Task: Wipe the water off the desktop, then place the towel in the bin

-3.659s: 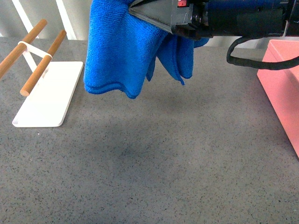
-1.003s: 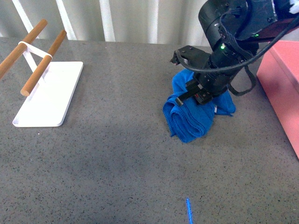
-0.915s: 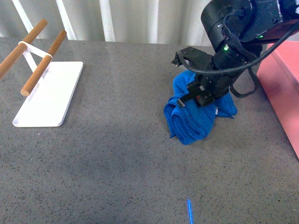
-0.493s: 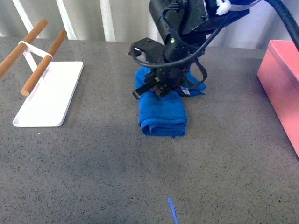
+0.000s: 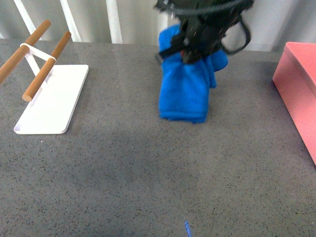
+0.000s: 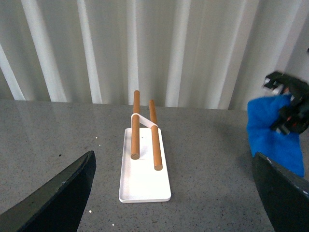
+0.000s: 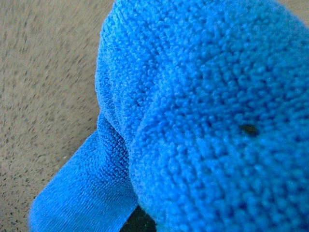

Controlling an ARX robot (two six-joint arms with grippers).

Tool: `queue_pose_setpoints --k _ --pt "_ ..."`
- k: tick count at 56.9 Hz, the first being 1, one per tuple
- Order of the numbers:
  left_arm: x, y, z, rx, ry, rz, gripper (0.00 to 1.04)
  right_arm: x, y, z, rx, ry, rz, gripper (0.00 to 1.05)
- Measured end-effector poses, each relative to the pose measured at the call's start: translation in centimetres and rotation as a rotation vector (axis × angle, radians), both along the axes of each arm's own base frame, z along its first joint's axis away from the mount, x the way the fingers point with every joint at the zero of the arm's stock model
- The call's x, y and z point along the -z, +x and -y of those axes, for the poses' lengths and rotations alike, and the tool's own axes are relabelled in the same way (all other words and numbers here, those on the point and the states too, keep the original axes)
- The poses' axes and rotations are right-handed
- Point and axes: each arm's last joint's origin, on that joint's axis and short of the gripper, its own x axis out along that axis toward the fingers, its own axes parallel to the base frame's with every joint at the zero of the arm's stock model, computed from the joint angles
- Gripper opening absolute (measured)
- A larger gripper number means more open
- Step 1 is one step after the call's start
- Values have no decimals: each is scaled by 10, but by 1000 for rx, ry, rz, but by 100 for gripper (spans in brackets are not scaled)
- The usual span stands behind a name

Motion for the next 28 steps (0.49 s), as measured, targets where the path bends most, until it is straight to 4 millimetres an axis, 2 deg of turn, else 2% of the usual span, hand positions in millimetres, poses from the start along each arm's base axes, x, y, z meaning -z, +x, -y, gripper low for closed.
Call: queue_pose_setpoints --k 3,13,23,28 --pt "0 0 0 0 0 0 98 -26 2 11 28 22 45 4" --pt "0 0 0 0 0 0 98 -86 0 39 99 64 149 4" --pt "0 0 0 0 0 0 98 -120 -8 63 163 60 212 4" --pt "0 0 0 0 0 0 98 -129 -16 77 232 20 224 4"
